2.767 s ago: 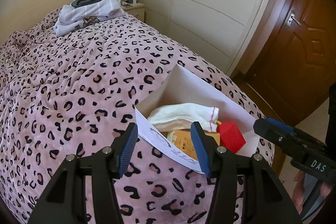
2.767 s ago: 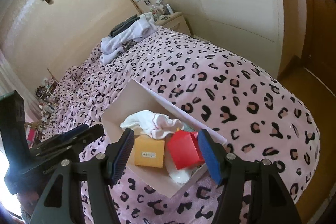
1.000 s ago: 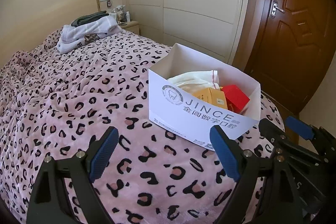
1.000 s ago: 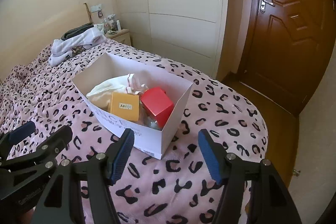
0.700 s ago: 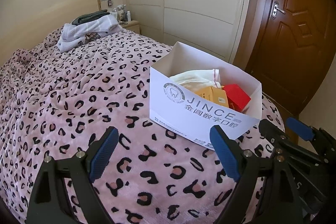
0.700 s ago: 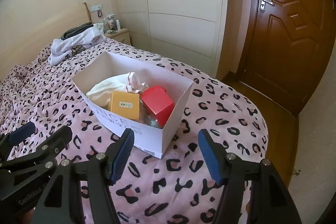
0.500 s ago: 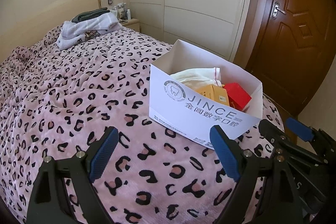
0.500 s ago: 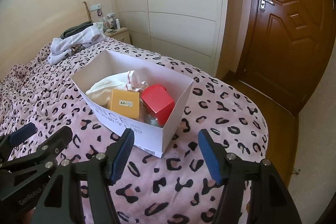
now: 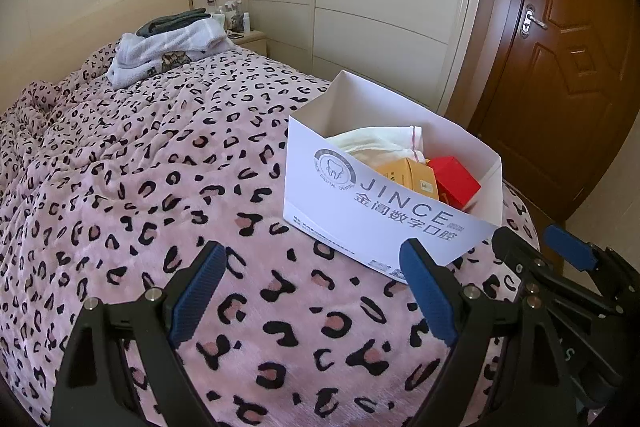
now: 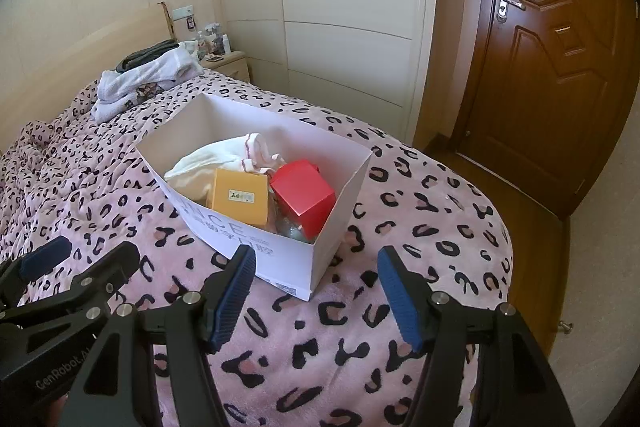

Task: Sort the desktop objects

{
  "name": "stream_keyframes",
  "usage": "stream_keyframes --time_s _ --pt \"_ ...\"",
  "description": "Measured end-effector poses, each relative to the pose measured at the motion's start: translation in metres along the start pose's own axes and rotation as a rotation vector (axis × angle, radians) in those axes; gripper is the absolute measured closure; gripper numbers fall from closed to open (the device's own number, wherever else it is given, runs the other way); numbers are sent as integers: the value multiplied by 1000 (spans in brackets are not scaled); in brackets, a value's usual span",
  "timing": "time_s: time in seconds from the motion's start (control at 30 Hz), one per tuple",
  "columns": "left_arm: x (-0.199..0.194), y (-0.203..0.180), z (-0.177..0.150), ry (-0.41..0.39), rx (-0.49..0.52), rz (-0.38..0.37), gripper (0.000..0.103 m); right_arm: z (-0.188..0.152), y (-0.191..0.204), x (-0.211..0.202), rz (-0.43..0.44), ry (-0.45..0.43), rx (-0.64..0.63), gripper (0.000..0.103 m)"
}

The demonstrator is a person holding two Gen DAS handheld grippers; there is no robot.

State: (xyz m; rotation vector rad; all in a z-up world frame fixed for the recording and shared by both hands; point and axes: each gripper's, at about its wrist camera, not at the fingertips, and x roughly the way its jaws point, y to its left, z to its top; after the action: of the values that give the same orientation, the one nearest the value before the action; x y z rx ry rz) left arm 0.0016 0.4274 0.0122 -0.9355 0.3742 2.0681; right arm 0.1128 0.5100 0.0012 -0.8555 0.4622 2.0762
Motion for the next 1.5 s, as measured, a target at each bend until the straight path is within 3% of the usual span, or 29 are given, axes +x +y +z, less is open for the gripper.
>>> stream_keyframes --time_s 1.5 --pt "-1 -1 -1 3 1 13 13 -2 -2 -4 -1 -3 0 38"
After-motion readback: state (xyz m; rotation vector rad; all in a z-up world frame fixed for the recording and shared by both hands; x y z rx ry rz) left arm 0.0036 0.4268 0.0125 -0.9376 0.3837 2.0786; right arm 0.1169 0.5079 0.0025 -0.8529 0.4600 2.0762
